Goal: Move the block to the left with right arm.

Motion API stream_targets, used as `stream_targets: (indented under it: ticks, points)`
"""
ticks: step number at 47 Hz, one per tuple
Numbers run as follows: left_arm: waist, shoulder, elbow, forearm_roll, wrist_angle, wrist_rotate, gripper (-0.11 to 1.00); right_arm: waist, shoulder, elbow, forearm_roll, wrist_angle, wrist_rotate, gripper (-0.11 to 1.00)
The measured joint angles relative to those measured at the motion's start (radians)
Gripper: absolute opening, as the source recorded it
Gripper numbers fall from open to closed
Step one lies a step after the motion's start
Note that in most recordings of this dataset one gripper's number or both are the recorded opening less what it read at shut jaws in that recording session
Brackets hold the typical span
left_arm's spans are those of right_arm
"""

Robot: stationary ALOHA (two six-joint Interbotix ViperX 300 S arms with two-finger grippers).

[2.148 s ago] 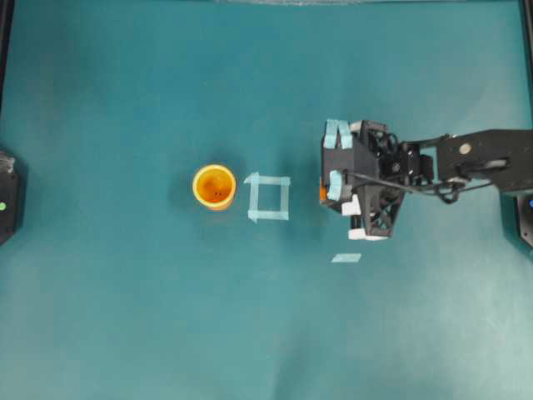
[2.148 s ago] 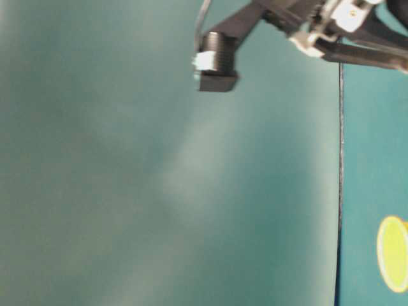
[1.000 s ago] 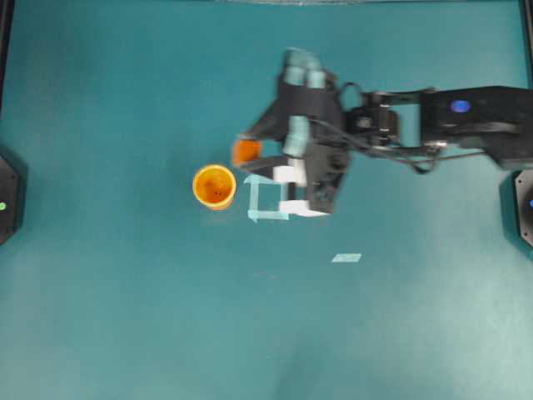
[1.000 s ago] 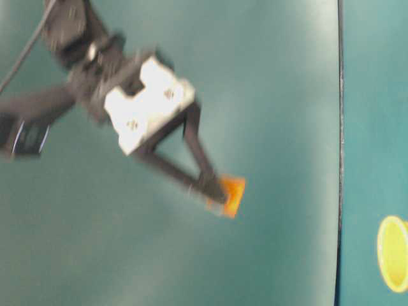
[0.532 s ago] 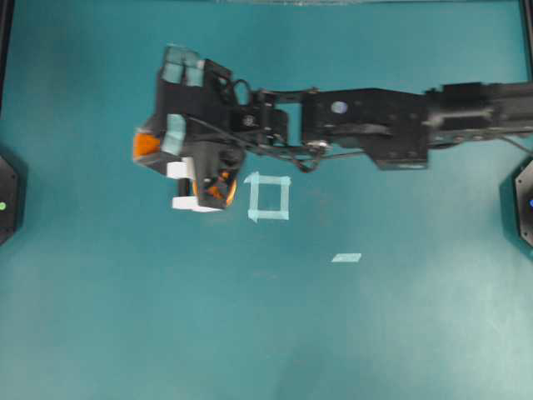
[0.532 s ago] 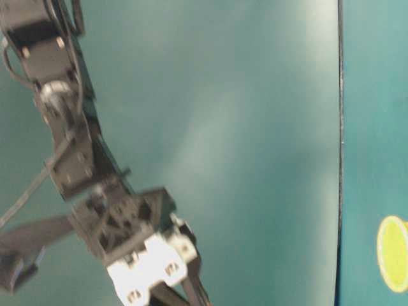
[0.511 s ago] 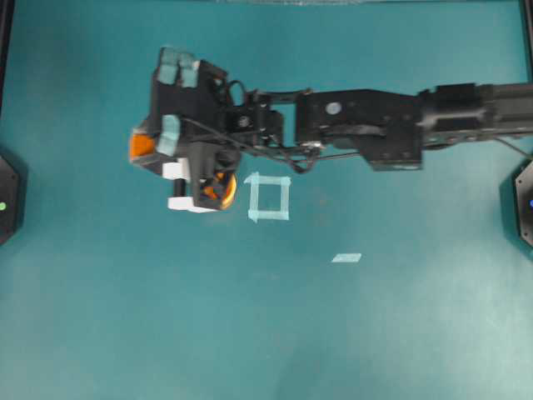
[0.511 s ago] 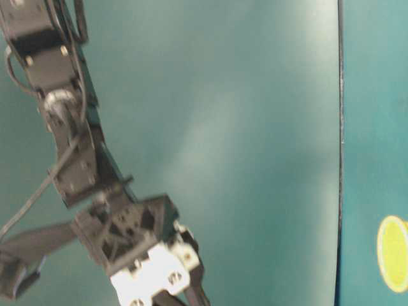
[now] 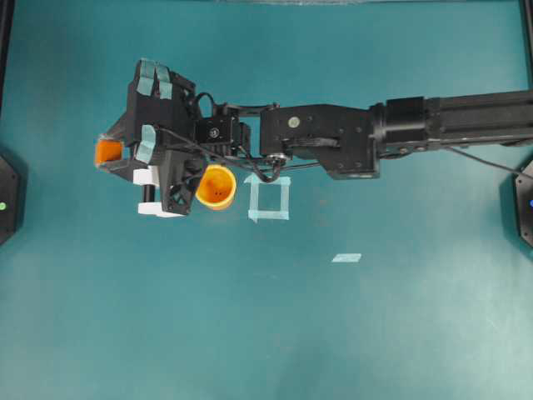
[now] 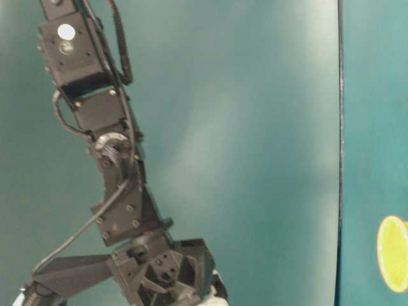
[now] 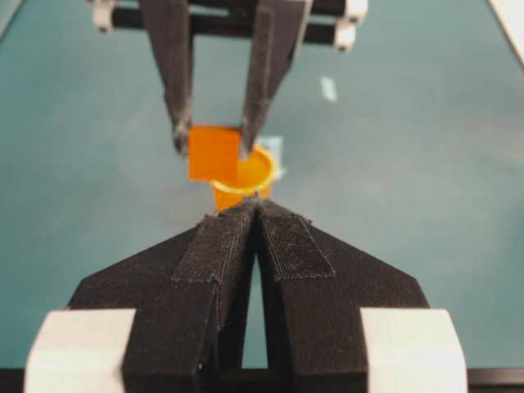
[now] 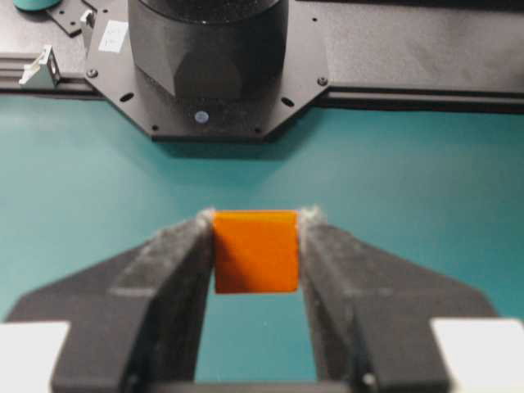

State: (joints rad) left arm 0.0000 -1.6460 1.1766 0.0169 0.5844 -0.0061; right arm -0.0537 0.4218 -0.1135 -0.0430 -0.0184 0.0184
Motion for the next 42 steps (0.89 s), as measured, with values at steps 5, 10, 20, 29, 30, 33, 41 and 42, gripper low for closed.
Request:
stream_targets:
  ticks: [5, 10, 20, 29, 30, 33, 41, 42]
  points:
    - [0.0, 0.0, 0.0, 0.0, 0.0, 0.002, 0.0, 0.0, 0.017, -0.015, 0.028, -0.017, 0.011, 0.4]
    - [0.0, 0.002, 0.0, 0.0, -0.002, 0.002, 0.0, 0.0, 0.031, -0.032, 0.035, -0.021, 0.031, 0.4]
    - [0.0, 0.0, 0.0, 0.002, 0.0, 0.014, 0.0, 0.0, 0.035, -0.043, 0.035, -0.021, 0.064, 0.4]
    - [0.0, 0.0, 0.0, 0.002, -0.006, 0.046, 0.0, 0.005, 0.035, -0.043, 0.035, -0.018, 0.072, 0.4]
    - [0.0, 0.0, 0.0, 0.002, -0.009, 0.046, 0.0, 0.005, 0.037, -0.043, 0.037, -0.015, 0.072, 0.4]
    - [0.0, 0.0, 0.0, 0.002, -0.017, 0.048, 0.0, 0.008, 0.04, -0.043, 0.037, -0.002, 0.075, 0.4]
    - [0.0, 0.0, -0.003, 0.002, -0.02, 0.048, 0.0, 0.012, 0.051, -0.043, 0.038, 0.029, 0.089, 0.4]
    - [0.0, 0.0, -0.003, 0.002, -0.02, 0.048, 0.0, 0.012, 0.051, -0.043, 0.038, 0.029, 0.092, 0.4]
